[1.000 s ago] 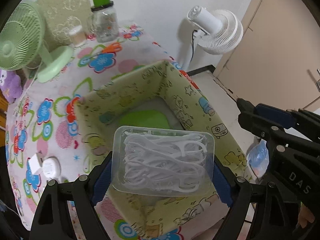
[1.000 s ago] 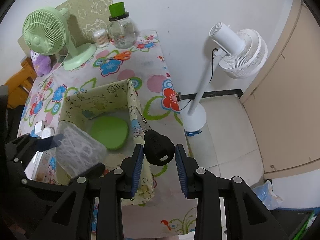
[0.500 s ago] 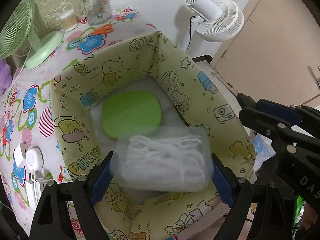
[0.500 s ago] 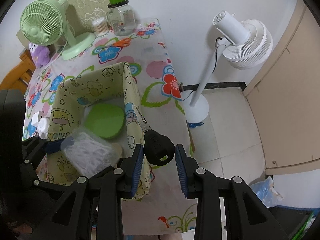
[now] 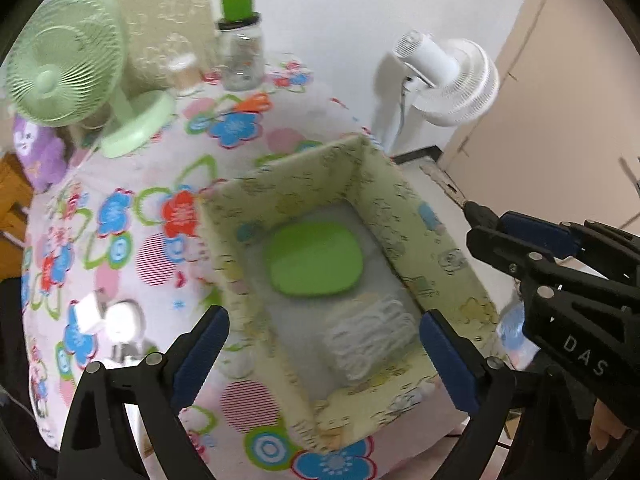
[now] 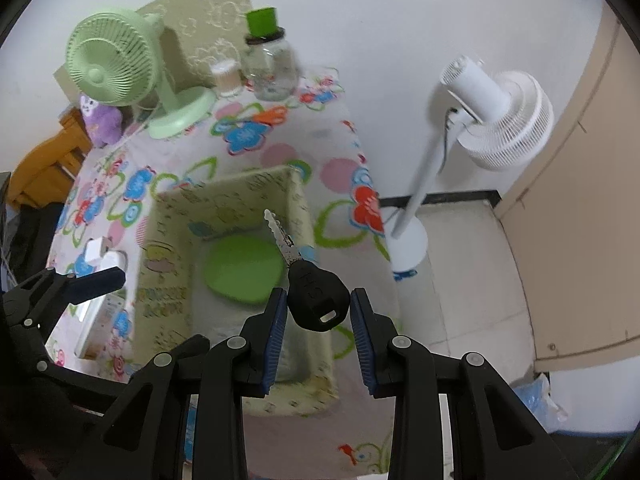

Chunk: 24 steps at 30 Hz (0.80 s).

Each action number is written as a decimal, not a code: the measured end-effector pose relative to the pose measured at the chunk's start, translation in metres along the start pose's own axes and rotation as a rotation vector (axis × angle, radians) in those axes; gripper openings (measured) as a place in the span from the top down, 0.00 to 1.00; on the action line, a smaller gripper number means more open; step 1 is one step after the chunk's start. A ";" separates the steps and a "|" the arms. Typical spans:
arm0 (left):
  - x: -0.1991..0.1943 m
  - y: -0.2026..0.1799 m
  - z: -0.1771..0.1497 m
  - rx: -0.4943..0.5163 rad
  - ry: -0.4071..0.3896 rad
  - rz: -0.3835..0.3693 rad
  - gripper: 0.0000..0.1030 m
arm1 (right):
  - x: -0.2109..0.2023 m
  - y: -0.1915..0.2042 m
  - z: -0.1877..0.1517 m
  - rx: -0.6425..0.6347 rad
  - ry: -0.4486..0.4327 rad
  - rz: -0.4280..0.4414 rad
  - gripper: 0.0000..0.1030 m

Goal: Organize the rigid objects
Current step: 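Open the left tool to drop the floss box while right lowers the key into the basket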

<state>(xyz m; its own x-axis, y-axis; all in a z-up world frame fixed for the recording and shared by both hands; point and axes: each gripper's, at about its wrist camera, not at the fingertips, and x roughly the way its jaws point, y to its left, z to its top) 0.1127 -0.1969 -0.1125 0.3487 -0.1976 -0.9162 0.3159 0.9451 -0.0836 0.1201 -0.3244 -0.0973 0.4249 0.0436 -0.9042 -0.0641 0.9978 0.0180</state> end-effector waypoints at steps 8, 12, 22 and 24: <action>-0.007 0.041 -0.011 -0.088 0.008 0.067 0.06 | 0.017 0.037 0.008 -0.072 0.029 0.061 0.66; -0.005 0.056 -0.018 -0.131 0.020 0.102 0.06 | 0.030 0.051 0.010 -0.087 0.058 0.097 0.66; 0.004 0.084 -0.035 -0.173 0.087 0.154 0.06 | 0.068 0.080 0.006 -0.103 0.162 0.160 0.66; 0.005 0.087 -0.038 -0.172 0.093 0.164 0.06 | 0.075 0.084 0.004 -0.103 0.189 0.167 0.66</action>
<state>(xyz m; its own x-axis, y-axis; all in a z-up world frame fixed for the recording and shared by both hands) 0.1083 -0.1062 -0.1394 0.2982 -0.0204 -0.9543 0.1040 0.9945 0.0113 0.1502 -0.2373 -0.1624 0.2255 0.1873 -0.9561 -0.2152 0.9667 0.1386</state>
